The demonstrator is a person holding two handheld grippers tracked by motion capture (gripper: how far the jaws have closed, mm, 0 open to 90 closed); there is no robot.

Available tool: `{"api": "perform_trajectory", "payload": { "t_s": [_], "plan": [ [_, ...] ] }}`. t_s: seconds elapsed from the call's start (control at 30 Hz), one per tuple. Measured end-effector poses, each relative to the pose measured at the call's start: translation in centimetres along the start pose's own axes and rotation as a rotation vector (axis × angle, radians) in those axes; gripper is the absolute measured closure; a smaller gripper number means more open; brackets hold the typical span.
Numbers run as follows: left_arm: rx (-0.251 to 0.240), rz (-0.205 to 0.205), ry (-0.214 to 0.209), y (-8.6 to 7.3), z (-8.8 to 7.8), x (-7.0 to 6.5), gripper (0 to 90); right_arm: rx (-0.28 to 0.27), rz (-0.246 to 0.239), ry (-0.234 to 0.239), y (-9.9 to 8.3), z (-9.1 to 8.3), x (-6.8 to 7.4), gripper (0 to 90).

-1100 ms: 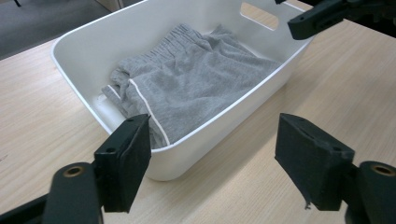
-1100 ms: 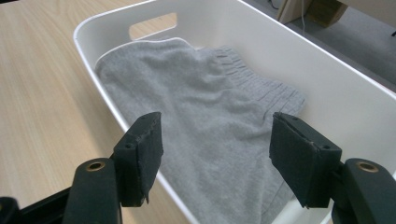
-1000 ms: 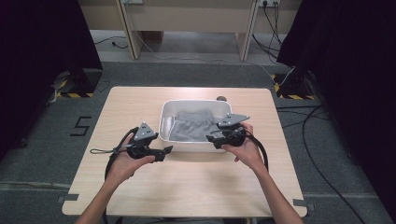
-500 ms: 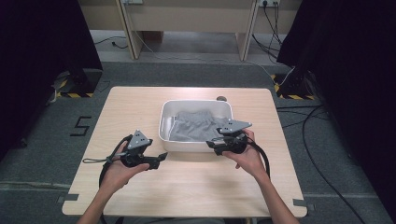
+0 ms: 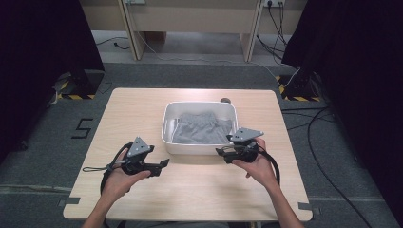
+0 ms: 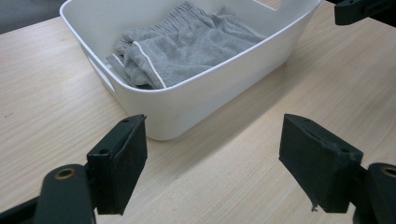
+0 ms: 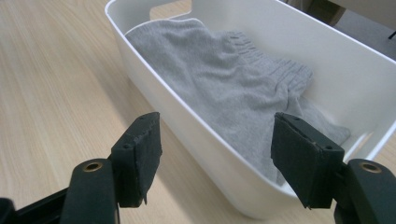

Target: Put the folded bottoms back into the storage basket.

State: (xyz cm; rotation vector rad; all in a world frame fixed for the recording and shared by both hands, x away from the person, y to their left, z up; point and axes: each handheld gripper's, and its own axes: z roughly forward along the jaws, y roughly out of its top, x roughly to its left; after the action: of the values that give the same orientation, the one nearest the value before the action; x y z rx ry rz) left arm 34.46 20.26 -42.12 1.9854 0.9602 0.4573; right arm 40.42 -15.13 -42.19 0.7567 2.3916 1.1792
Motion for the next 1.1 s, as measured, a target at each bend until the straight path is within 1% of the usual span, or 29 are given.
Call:
{"api": "perform_trajectory", "payload": {
  "t_s": [0.17,0.3,0.4,0.63,0.8,1.0,1.1],
  "plan": [
    [-0.002,0.006,-0.016,-0.3,-0.1,-0.2,21.6,-0.004,0.007,0.003,-0.7,-0.6,0.2,33.0],
    [-0.001,0.004,-0.012,-0.7,-0.1,-0.1,20.7,-0.017,0.014,-0.001,-1.2,-1.1,0.3,32.4],
    [0.003,0.010,-0.014,-1.0,-0.1,0.0,20.4,-0.024,0.012,-0.002,-1.4,-1.3,0.4,31.8],
    [-0.002,0.002,-0.013,-1.9,-0.3,0.4,20.0,-0.036,0.023,-0.002,-2.1,-1.8,0.8,31.0],
    [0.003,-0.003,-0.006,-2.6,-0.4,0.7,20.0,-0.038,0.031,0.007,-2.8,-2.0,1.3,30.9],
    [0.017,-0.012,-0.001,-3.6,-0.1,1.0,20.0,-0.029,0.040,0.004,-3.8,-1.9,1.8,30.8],
    [0.017,-0.018,0.000,-4.0,0.0,1.1,20.0,-0.032,0.044,0.004,-4.3,-1.9,2.0,30.6]
  ]
}}
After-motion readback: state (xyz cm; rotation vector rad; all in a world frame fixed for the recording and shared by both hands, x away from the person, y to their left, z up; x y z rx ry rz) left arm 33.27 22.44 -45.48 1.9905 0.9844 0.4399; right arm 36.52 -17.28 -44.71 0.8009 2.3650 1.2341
